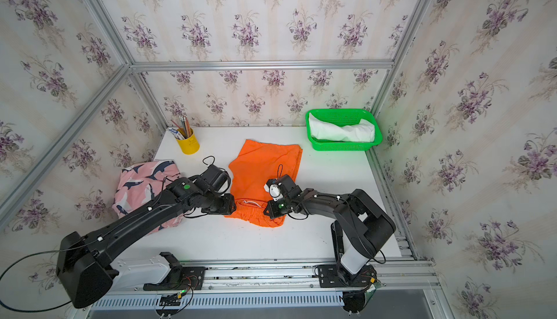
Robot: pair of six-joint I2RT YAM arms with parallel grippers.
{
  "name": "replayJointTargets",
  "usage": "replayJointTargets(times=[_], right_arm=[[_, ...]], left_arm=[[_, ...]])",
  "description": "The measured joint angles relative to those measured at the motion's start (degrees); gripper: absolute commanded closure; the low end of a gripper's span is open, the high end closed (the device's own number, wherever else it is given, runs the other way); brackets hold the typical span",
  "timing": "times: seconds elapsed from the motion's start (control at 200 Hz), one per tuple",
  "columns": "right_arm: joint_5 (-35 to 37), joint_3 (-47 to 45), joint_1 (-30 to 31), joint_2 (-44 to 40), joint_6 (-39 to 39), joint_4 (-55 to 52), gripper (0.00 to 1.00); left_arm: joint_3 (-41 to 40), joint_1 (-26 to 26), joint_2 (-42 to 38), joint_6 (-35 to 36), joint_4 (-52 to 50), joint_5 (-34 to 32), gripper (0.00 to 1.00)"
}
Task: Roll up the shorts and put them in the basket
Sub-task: Roll the shorts at the center of the board.
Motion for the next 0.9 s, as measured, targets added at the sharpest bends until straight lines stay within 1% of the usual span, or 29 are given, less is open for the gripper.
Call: replayJointTargets(times=[0.16,0.25,0.375,0.625,0.72,0.9], right_arm=[[0.0,0.0,0.0,0.3,0.1,0.1,1.00],[-0.1,0.0,-0.1,0.6,0.2,0.4,1.00],[-0.2,0.2,-0.1,0.6,0.4,0.2,1.00],[-0.3,0.5,-0.1,0.6,0.4,-0.1,1.00],[-0.3,0.8,-0.1,0.7,0.3,-0.6,1.00],[-0.4,0.9,-0.1,0.6,0.3,-1.0,1.00]], left_arm=[[-0.7,-0.9,2.9,-0.1,2.1,0.8,0.49],[-1.7,-1.0,4.2,0.0,3.1,1.0,0.50],[-2.3,-1.0,6.4,0.0,4.2,1.0,0.55],[-2.4,-1.0,10.2,0.5,6.4,0.5,0.70],[-2.5,-1.0,11.6,0.6,6.9,0.3,0.74],[-2.7,-1.0,12.9,1.0,8.3,-0.2,0.78]])
